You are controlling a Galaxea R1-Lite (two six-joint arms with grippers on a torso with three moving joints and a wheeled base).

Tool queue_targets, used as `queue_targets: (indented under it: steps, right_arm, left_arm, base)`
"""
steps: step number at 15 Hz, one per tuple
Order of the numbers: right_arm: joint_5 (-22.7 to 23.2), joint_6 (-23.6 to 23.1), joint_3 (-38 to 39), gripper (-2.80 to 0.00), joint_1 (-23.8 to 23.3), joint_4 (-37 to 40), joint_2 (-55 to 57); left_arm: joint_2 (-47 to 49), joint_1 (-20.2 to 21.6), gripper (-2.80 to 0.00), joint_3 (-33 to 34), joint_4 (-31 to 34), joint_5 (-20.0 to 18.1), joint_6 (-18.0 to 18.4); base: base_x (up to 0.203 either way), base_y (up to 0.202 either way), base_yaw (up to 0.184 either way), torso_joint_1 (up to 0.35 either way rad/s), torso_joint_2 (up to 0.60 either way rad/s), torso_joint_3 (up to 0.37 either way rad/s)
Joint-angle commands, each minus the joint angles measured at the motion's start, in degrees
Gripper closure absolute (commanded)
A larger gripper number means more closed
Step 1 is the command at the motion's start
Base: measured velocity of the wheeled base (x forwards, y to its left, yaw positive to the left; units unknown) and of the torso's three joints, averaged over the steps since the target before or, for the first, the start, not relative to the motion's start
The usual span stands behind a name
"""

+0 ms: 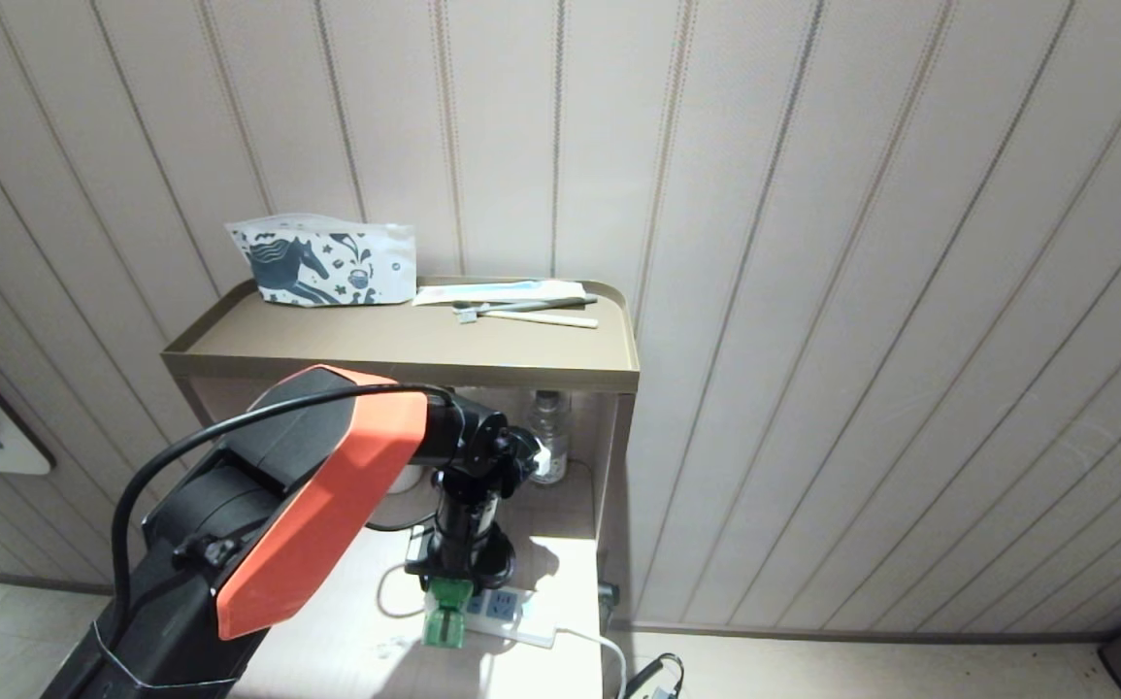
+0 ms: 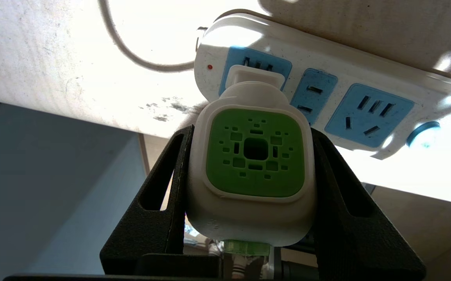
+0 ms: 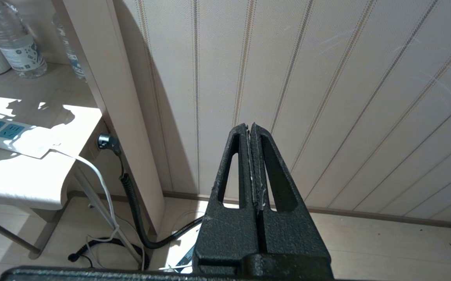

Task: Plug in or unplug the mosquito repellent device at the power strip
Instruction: Insert the plug into the socket

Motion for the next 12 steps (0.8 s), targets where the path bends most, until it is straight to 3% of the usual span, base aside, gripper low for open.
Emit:
queue_targets:
  steps: [1, 12]
  right_arm:
    - [0.02, 0.01, 0.00, 0.00, 0.03, 0.03, -0.03]
    - [0.02, 0.01, 0.00, 0.00, -0.06, 0.03, -0.03]
  left_arm:
    - [0.18, -0.02, 0.00, 0.08, 0.29, 0.25, -0.23]
    - [0.00, 0.68, 0.00, 0.61, -3.59, 0.08, -0.14]
  base:
    - [0.000, 0.000, 0.000, 0.000, 0.00, 0.000]
    - [0.000, 0.000, 0.000, 0.000, 0.00, 0.000]
